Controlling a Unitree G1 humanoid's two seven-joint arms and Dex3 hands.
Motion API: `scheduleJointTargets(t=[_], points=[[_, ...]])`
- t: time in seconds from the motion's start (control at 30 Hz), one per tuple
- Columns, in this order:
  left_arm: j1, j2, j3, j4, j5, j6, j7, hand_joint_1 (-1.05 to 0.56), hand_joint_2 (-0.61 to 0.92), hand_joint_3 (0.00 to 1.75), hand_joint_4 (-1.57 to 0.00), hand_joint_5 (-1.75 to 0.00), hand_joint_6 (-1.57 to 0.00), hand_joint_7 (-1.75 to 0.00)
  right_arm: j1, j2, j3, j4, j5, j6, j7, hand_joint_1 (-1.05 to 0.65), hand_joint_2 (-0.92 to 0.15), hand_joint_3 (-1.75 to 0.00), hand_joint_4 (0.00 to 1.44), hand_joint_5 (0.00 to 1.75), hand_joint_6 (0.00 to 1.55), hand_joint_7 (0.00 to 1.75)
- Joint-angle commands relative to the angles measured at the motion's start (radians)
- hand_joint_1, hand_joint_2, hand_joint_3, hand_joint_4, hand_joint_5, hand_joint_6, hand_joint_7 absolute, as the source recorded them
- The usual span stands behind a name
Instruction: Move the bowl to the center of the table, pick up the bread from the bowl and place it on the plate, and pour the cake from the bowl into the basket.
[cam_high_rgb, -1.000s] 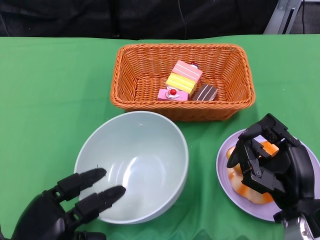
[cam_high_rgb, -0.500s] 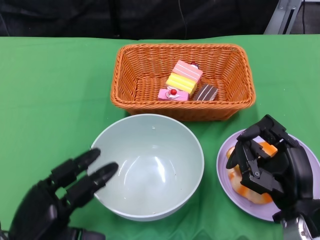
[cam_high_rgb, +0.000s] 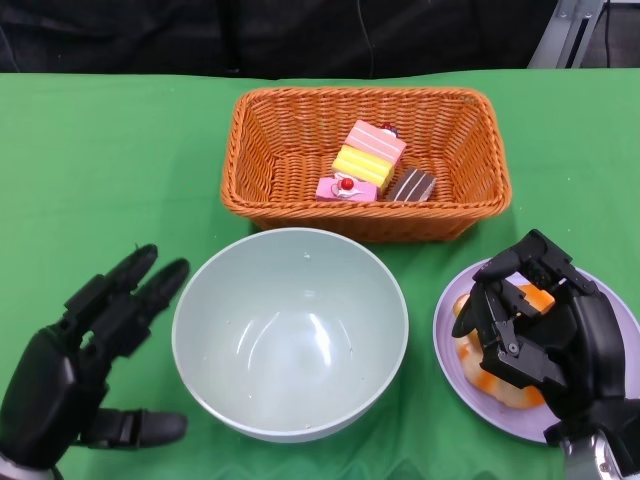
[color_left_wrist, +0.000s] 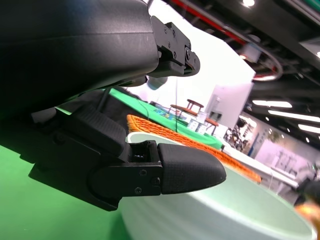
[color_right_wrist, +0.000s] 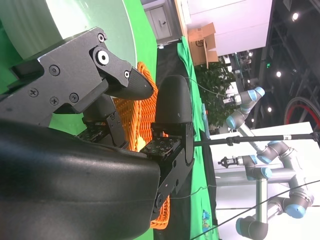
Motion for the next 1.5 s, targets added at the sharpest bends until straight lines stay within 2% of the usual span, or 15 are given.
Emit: scheduleJointTargets(t=[0.03, 0.2, 0.3, 0.4, 0.57, 0.67, 0.77, 0.8, 0.83, 0.9, 1.0, 1.23, 1.4, 1.5], points=[[0.024, -0.031, 0.073, 0.043, -0.143, -0.068, -0.131, -1.03, 0.92, 0.63, -0.19, -0.02, -0.19, -0.01, -0.009, -0.005, -0.006, 0.003, 0.009, -0.008, 0.004, -0.11, -0.58, -1.06, 0.69, 1.75, 0.57, 1.47], [0.039, -0.091, 0.185, 0.065, -0.428, -0.116, -0.429, -0.92, 0.92, 0.52, -0.3, -0.05, -0.26, -0.03, -0.014, -0.001, -0.009, 0.019, 0.008, -0.028, 0.007, -0.1, -0.59, -1.07, 0.7, 1.75, 0.57, 1.47], [0.052, -0.125, 0.234, 0.039, -0.632, -0.113, -0.654, -0.82, 0.92, 0.41, -0.42, -0.07, -0.37, -0.04, -0.016, -0.001, -0.009, 0.025, 0.009, -0.031, 0.008, -0.11, -0.58, -1.07, 0.7, 1.75, 0.57, 1.47], [0.063, -0.166, 0.277, -0.011, -0.845, -0.081, -0.88, -0.64, 0.92, 0.29, -0.61, -0.09, -0.54, -0.05, -0.018, -0.001, -0.011, 0.029, 0.019, -0.024, 0.013, -0.12, -0.57, -1.08, 0.7, 1.74, 0.57, 1.47], [0.089, -0.25, 0.369, -0.151, -1.259, 0.1, -1.354, -0.44, 0.92, 0.19, -0.77, -0.12, -0.73, -0.07, -0.024, -0.005, -0.016, 0.05, 0.021, -0.04, 0.025, -0.11, -0.59, -1.05, 0.71, 1.73, 0.58, 1.45], [0.091, -0.29, 0.452, -0.205, -1.407, 0.228, -1.547, -0.32, 0.92, 0.15, -0.84, -0.15, -0.83, -0.1, -0.019, -0.005, -0.017, 0.039, 0.025, -0.026, 0.023, -0.11, -0.6, -1.03, 0.71, 1.74, 0.59, 1.45], [0.086, -0.333, 0.547, -0.236, -1.464, 0.317, -1.633, -0.22, 0.92, 0.11, -0.88, -0.27, -0.93, -0.13, -0.02, -0.007, -0.021, 0.043, 0.035, -0.024, 0.035, -0.1, -0.62, -1.02, 0.71, 1.74, 0.59, 1.45], [0.082, -0.348, 0.577, -0.242, -1.47, 0.336, -1.643, -0.19, 0.92, 0.13, -0.85, -0.42, -0.96, -0.14, -0.02, -0.008, -0.021, 0.046, 0.037, -0.027, 0.038, -0.1, -0.62, -1.01, 0.71, 1.74, 0.59, 1.44], [0.08, -0.361, 0.603, -0.247, -1.47, 0.351, -1.653, -0.16, 0.92, 0.15, -0.79, -0.64, -0.99, -0.16, -0.02, -0.008, -0.022, 0.048, 0.037, -0.029, 0.039, -0.1, -0.62, -1.01, 0.7, 1.74, 0.59, 1.44], [0.078, -0.39, 0.647, -0.266, -1.473, 0.391, -1.661, -0.12, 0.92, 0.19, -0.75, -0.83, -1.03, -0.18, -0.022, -0.009, -0.024, 0.06, 0.034, -0.043, 0.042, -0.1, -0.62, -1.02, 0.7, 1.74, 0.59, 1.44], [0.07, -0.419, 0.699, -0.263, -1.454, 0.404, -1.68, -0.12, 0.92, 0.24, -0.74, -0.99, -1.06, -0.25, -0.025, -0.013, -0.026, 0.07, 0.033, -0.052, 0.05, -0.11, -0.61, -1.03, 0.71, 1.74, 0.59, 1.44], [0.08, -0.473, 0.773, -0.306, -1.448, 0.473, -1.729, -0.2, 0.92, 0.23, -0.8, -1.07, -1.12, -0.33, -0.021, -0.014, -0.036, 0.065, 0.051, -0.036, 0.062, -0.1, -0.59, -1.04, 0.73, 1.72, 0.62, 1.41], [0.12, -0.491, 0.772, -0.353, -1.405, 0.509, -1.783, -0.21, 0.92, 0.21, -0.83, -1.11, -1.16, -0.36, -0.01, -0.021, -0.037, 0.04, 0.055, -0.026, 0.074, -0.11, -0.59, -1.04, 0.74, 1.72, 0.62, 1.41], [0.158, -0.488, 0.752, -0.394, -1.383, 0.562, -1.831, -0.18, 0.92, 0.2, -0.8, -1.23, -1.07, -0.71, 0.003, -0.024, -0.036, 0.007, 0.071, 0.004, 0.08, -0.11, -0.6, -1.04, 0.74, 1.71, 0.62, 1.4]])
